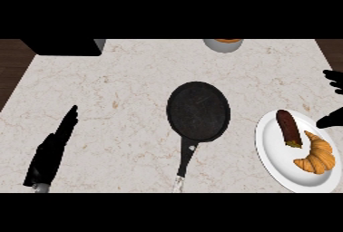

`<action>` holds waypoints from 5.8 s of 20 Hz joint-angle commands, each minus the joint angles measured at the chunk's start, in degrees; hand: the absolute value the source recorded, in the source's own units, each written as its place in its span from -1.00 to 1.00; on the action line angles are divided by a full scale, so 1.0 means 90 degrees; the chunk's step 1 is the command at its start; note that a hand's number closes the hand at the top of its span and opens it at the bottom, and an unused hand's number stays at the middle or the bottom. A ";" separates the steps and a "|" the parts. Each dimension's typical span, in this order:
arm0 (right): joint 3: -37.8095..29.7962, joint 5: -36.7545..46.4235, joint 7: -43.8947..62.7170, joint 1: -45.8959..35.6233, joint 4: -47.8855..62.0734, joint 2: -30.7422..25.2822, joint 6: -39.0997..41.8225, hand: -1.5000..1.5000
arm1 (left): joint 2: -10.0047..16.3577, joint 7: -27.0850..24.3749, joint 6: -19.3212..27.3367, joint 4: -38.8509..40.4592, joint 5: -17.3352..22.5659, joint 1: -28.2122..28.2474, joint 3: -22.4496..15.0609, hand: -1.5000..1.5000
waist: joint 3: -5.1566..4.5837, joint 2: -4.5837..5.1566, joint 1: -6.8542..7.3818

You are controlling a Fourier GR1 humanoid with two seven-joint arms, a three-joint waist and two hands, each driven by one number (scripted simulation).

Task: Pick the sweet potato from the plate and place it in the pan

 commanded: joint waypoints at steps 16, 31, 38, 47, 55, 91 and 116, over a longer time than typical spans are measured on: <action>0.0194 0.1120 0.1368 -0.0865 0.0615 0.1071 0.1452 -1.00 | -0.0604 0.0267 -0.0456 -0.0036 -0.0597 -0.0042 0.0444 0.00 | 0.0001 -0.0002 -0.0052; 0.0021 0.2491 0.0770 -0.0611 0.1560 0.1597 0.1466 -1.00 | -0.0740 0.0423 -0.1090 -0.0473 -0.0801 0.0249 0.1058 0.00 | 0.0004 0.0003 -0.0023; -0.0068 0.2900 0.0943 -0.0223 0.1190 0.2112 0.1211 -1.00 | -0.1064 0.0500 -0.1175 -0.0537 -0.1078 0.0406 0.1207 0.00 | 0.0003 -0.0005 -0.0043; -0.0510 0.3398 0.0521 -0.0623 0.1950 0.2192 0.1311 -1.00 | -0.1385 0.0047 -0.1451 0.0077 -0.1413 0.0185 0.1530 0.00 | 0.0002 0.0000 -0.0042; -0.0798 0.3367 0.0311 -0.0300 0.1580 0.2522 0.0829 1.00 | -0.1334 0.0313 -0.1665 -0.0121 -0.1464 0.0191 0.1737 0.00 | 0.0000 -0.0013 -0.0071; 0.0322 0.6106 -0.1015 0.0440 -0.3602 0.2587 -0.2438 1.00 | -0.1781 0.0281 -0.1671 -0.0267 -0.1874 0.0313 0.1726 0.00 | -0.0001 -0.0002 -0.0023; -0.0324 0.4716 -0.1875 -0.2625 0.3512 0.5271 -0.3345 -1.00 | -0.1956 0.0230 -0.1850 -0.0195 -0.2109 0.0043 0.1540 0.00 | 0.0016 0.0131 0.0441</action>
